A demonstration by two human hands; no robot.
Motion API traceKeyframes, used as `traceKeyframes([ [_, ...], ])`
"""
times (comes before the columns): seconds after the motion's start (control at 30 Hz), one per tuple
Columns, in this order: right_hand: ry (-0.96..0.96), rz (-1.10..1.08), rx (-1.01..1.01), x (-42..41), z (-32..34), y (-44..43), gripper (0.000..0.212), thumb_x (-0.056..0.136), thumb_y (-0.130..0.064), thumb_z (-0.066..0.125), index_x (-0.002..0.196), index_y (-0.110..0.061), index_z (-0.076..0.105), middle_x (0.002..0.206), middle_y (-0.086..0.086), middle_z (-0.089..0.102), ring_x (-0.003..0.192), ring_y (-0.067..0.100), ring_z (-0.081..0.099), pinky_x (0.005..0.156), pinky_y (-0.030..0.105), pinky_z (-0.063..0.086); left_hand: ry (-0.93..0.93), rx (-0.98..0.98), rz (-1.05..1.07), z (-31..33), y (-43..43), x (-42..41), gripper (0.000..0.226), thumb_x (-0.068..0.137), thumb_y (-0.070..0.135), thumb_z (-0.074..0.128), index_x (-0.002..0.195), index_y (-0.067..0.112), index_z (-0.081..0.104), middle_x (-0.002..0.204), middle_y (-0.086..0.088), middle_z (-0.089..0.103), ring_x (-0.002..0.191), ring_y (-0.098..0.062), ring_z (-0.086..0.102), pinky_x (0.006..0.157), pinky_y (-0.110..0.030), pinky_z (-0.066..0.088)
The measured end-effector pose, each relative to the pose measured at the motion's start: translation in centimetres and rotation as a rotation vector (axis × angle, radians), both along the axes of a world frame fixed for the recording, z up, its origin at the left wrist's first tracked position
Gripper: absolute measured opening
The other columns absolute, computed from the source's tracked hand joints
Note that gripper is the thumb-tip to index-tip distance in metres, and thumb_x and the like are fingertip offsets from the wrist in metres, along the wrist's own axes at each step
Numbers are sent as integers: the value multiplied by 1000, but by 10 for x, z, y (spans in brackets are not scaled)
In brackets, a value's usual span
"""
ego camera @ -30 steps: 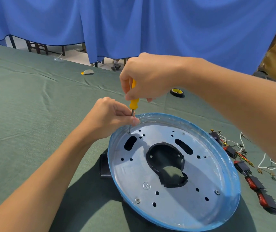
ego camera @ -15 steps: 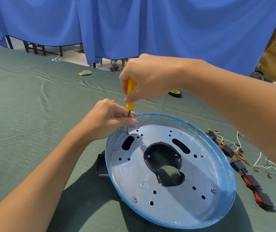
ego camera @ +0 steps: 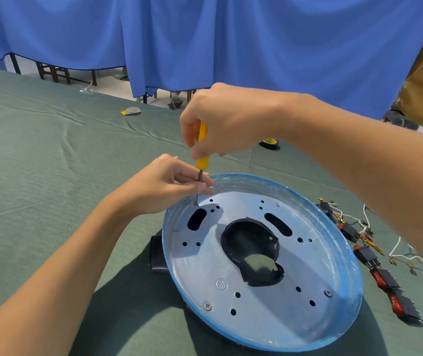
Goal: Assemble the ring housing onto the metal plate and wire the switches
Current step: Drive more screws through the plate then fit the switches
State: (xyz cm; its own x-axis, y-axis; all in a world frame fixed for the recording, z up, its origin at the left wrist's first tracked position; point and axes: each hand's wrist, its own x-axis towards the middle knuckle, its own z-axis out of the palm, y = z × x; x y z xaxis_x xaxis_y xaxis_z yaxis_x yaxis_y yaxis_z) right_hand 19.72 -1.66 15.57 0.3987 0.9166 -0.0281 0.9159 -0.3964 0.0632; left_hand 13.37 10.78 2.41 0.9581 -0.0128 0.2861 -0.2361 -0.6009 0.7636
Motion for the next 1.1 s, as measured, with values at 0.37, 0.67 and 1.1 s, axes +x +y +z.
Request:
traceKeyframes([
  [0.37,-38,4,-28,0,-5,0,12,85,-32,69,93,-23,69,69,-4,67,62,9,66,42,13,42,-9,-9,7,2,-2,-2,13,93,11,65,96,13,78,95,7,77,108,4,63,116,-42,31],
  [0.67,-55,9,-44,2,-7,-1,28,90,-42,62,109,-23,64,103,-5,60,76,6,61,67,26,50,-59,-130,54,0,-1,0,12,82,6,75,85,18,78,84,2,78,99,-6,70,88,-11,48],
  [1.1,-48,-7,-86,1,-5,-1,29,88,-41,63,111,-24,62,104,-3,65,96,21,62,81,39,55,-30,-161,48,0,-2,-1,11,85,8,72,91,16,77,87,3,78,99,-7,71,97,-29,53],
])
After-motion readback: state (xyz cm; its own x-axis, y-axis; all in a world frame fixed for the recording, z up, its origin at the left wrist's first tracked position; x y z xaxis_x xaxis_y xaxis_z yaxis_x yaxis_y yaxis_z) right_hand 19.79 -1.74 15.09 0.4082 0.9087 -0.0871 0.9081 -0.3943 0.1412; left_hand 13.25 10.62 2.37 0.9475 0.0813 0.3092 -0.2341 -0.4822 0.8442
